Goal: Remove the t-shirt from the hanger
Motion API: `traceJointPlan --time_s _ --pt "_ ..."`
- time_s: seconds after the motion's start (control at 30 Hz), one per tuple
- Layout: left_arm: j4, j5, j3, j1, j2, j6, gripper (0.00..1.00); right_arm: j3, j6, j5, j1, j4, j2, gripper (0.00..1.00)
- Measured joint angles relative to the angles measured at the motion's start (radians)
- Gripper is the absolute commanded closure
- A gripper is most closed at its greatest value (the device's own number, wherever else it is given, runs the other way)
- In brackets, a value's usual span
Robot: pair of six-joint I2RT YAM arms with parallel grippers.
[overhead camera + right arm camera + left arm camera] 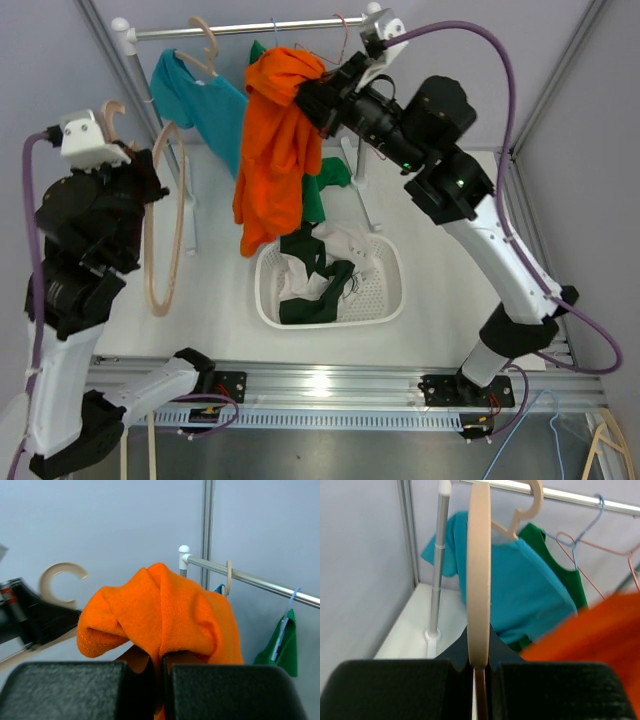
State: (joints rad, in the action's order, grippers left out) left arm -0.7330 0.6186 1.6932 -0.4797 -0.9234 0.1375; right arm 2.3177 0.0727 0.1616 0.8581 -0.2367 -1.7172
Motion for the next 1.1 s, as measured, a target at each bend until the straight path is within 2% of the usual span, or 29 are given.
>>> traceJointPlan --time_s 0.13,0.33,0.57,0.77,0.9,1.1 --pt "0.133 0.043 0.052 0.022 -0.106 -0.068 0.99 -0.145 -0.004 -0.015 0.003 0.003 0.137 1.0" --pt "0.255 0.022 0.166 0.103 -0.243 -0.137 0.99 -0.446 0.002 -0.034 0.005 0.036 0.291 1.0" --pt "0.276 -0.161 0.217 0.312 -0.312 -0.078 0.99 -0.958 0.066 -0.049 0.006 0.12 0.396 1.0" --pt "0.275 -0.332 0.28 0.437 -0.394 -0.019 0.99 -1.276 0.169 -0.085 -0.001 0.159 0.412 1.0" --pt "0.281 -0.4 0.317 0.46 -0.459 -0.005 0.99 -1.296 0.245 -0.097 -0.01 0.113 0.28 1.0" --pt "0.305 -0.462 0.298 0.461 -0.493 0.006 0.99 -1.078 0.296 -0.127 0.001 -0.017 -0.086 1.0"
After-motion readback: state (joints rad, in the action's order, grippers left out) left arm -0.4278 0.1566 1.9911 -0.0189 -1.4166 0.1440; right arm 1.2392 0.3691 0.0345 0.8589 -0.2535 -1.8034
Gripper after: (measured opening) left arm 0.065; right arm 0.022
